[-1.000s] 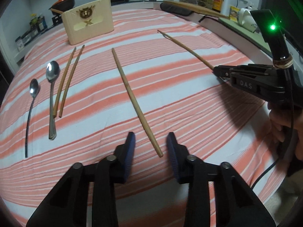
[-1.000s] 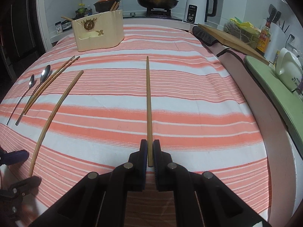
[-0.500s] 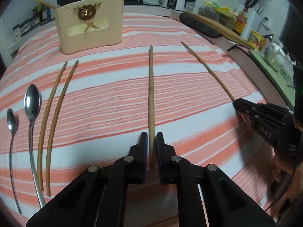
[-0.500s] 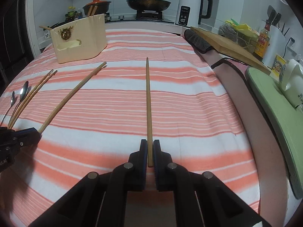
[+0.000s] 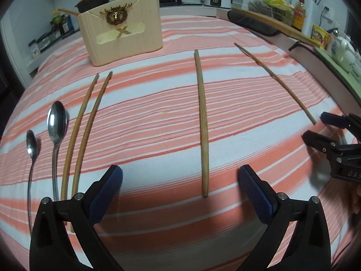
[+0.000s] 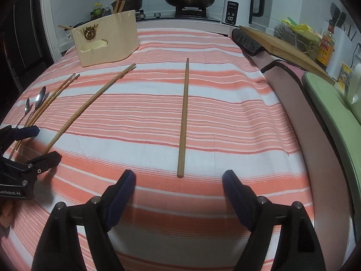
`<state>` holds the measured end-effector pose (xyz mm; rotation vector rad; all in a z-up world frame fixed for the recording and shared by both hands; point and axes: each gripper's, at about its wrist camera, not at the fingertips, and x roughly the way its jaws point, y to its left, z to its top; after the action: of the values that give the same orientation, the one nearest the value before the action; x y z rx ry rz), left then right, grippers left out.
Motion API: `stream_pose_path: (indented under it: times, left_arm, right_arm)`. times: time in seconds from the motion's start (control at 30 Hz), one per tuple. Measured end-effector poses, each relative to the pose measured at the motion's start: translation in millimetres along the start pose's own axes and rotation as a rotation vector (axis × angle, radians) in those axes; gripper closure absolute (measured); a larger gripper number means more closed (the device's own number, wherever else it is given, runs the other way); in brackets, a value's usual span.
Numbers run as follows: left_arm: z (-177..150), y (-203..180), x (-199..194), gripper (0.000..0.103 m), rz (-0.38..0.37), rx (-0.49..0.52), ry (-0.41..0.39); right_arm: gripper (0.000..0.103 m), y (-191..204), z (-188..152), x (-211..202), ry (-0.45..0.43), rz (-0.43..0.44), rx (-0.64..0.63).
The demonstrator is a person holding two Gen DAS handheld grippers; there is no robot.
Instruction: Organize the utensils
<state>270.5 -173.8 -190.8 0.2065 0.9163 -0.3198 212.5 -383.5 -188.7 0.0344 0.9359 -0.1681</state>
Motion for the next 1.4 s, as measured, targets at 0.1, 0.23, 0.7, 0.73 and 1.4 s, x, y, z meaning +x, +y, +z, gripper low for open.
stream_pose_path:
  times: [0.1, 0.23, 0.7, 0.73, 1.4]
  left_arm:
    - [-2, 2, 0, 0.0, -0.006, -0.029, 0.007]
    - [-2, 1, 0, 0.0, -0.012, -0.039, 0.009]
    - [-10, -4, -7, 0.001, -0.013, -0.015, 0.009]
    - [-10, -4, -7, 0.001, -0.018, -0.011, 0.008]
    - [30, -4, -106, 0.1, -0.17, 0.011, -0.266]
  right_arm:
    - [0.018, -3, 0, 0, 0.001, 0.009, 0.009]
    - [0.017, -1, 0, 1, 0.005, -0.007, 0.005]
    - [0.015, -5, -3, -3, 0.006, 0.006, -0.015]
    - [0.015, -4, -3, -3, 0.004, 0.006, -0.019]
    - [0.097, 2, 25, -86, -0.187, -0.029, 0.034]
